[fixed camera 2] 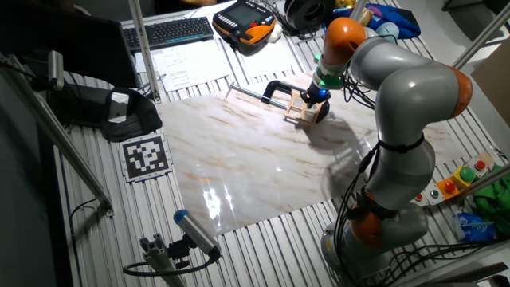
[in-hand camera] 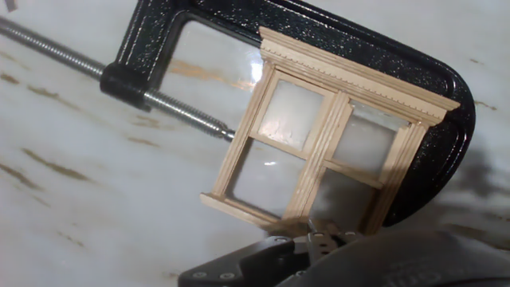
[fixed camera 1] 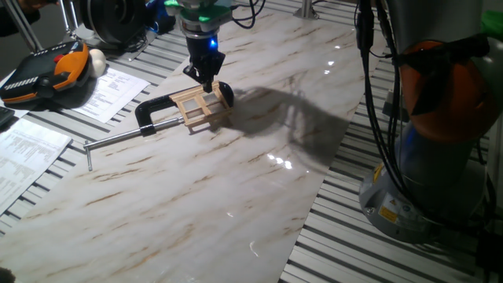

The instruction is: Open a sliding window

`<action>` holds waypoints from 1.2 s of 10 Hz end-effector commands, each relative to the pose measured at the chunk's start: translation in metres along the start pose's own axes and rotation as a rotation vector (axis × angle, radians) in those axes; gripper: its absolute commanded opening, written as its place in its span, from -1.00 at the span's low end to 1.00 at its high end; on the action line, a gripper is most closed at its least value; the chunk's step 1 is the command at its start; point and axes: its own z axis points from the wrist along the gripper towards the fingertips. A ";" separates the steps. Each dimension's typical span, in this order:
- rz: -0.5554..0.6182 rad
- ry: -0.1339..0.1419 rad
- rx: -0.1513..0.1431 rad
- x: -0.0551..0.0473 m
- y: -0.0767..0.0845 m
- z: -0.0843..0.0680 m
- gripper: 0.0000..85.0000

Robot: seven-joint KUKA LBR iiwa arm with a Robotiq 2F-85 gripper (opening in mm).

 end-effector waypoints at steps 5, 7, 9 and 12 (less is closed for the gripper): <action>-0.021 -0.012 0.009 0.006 0.013 -0.006 -1.00; -0.029 -0.033 0.031 0.007 0.016 -0.009 -1.00; -0.032 -0.036 0.035 0.007 0.016 -0.009 -1.00; -0.018 -0.030 0.035 0.006 0.017 -0.009 -1.00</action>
